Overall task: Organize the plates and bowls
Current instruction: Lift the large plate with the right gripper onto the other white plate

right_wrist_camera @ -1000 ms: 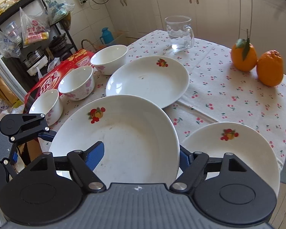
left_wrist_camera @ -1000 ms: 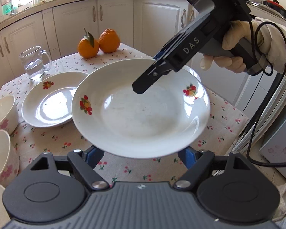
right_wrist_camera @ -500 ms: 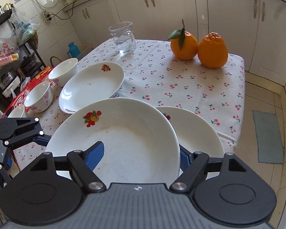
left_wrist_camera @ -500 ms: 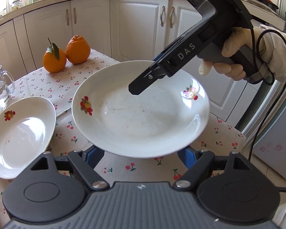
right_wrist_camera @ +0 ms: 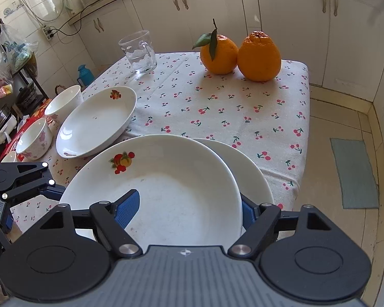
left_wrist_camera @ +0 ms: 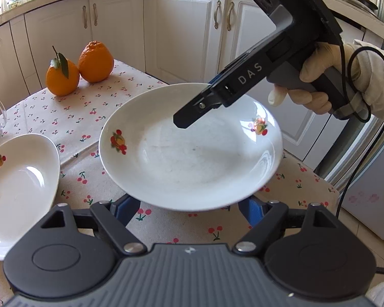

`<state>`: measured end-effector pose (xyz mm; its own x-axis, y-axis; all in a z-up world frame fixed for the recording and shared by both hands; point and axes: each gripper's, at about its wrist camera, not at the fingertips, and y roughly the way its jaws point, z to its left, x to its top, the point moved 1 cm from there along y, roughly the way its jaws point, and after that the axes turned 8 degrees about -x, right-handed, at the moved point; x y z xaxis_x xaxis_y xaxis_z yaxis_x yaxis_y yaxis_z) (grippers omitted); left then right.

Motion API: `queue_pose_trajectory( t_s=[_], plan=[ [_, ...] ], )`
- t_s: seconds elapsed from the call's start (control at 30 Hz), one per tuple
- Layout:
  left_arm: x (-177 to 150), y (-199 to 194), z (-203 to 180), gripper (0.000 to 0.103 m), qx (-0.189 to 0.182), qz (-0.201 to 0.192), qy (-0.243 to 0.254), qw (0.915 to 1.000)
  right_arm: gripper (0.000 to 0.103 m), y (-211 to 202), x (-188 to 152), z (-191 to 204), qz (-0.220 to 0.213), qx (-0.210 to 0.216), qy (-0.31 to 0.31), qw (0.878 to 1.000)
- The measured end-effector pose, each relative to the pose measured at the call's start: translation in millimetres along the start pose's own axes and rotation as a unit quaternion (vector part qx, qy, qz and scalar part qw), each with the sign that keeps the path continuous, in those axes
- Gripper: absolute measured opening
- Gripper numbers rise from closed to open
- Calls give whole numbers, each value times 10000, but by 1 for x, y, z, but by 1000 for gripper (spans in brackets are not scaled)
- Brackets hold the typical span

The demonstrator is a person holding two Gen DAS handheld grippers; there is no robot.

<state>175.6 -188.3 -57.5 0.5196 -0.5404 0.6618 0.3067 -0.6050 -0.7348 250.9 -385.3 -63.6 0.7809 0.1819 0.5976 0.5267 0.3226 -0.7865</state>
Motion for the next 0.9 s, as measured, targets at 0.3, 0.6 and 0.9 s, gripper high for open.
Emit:
queue_pose_trajectory(
  t_s=[0.3,0.6,0.9],
  plan=[
    [3,4,1,83,29,30,31,10000,84,4,-5,-8,41,-22,128,9999],
    [6,9,3,83,39,70,90,9999,84,1,-13,-13,51,-68,232,9997],
    [5,11,4,83,27,64,112,9999,84,-5,-20,-16,49,-103,327,9994]
  ],
)
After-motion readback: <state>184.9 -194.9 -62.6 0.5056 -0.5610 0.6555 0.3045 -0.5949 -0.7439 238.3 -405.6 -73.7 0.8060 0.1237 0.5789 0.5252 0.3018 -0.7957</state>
